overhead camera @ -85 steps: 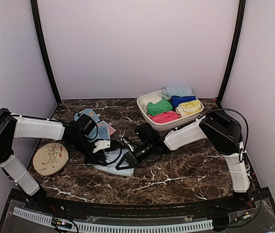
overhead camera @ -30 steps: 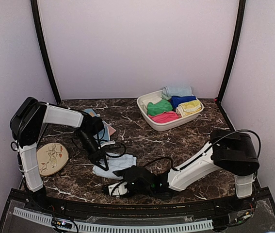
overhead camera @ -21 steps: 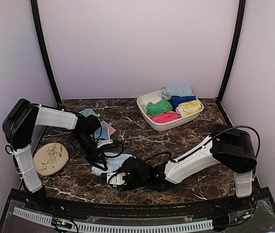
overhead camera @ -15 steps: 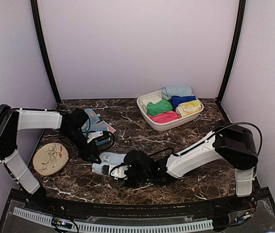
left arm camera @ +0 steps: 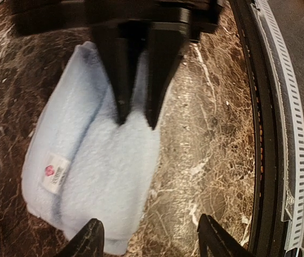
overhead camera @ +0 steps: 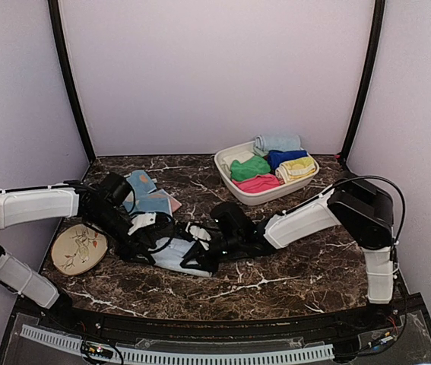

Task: Roll the towels
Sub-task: Roll the towel at the center of the board.

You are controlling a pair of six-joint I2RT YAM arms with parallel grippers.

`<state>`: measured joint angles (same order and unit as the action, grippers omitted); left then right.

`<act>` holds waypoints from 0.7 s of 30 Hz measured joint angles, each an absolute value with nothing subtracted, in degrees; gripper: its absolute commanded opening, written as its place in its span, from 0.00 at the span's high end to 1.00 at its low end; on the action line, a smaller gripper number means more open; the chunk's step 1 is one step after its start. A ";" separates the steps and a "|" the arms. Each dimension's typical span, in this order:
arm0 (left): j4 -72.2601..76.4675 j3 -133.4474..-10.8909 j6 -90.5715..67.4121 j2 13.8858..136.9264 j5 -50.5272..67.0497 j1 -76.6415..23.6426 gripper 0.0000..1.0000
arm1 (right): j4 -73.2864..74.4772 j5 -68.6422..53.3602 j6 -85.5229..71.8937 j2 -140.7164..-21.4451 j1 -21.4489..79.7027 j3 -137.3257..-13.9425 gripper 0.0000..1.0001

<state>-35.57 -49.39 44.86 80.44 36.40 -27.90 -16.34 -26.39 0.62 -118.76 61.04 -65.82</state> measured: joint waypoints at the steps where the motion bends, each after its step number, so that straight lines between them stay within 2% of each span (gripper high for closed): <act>1: -35.24 -48.95 45.06 80.44 35.92 -29.26 0.38 | -16.27 -28.75 -1.02 -119.37 60.18 -66.39 1.00; 9: -27.49 -48.16 45.58 81.62 29.65 -37.17 0.38 | -12.80 -44.53 -11.75 -125.67 54.98 -73.80 1.00; 15: -23.44 -48.27 46.63 85.21 26.52 -38.98 0.46 | -11.57 -49.69 -17.39 -127.85 53.30 -76.25 1.00; 17: -22.76 -48.29 46.83 87.26 25.78 -39.18 0.53 | -11.97 -50.48 -19.42 -128.11 52.99 -76.27 0.98; 19: -22.17 -48.75 46.85 89.25 25.28 -39.18 0.65 | -12.29 -51.07 -21.10 -128.27 52.84 -76.25 0.96; 20: -21.85 -49.47 46.92 90.41 24.80 -39.18 0.72 | -12.80 -51.40 -22.22 -128.33 52.73 -76.14 0.90; 21: -21.80 -49.98 46.33 91.07 24.64 -39.13 0.77 | -13.23 -51.64 -23.05 -128.33 52.69 -75.96 0.90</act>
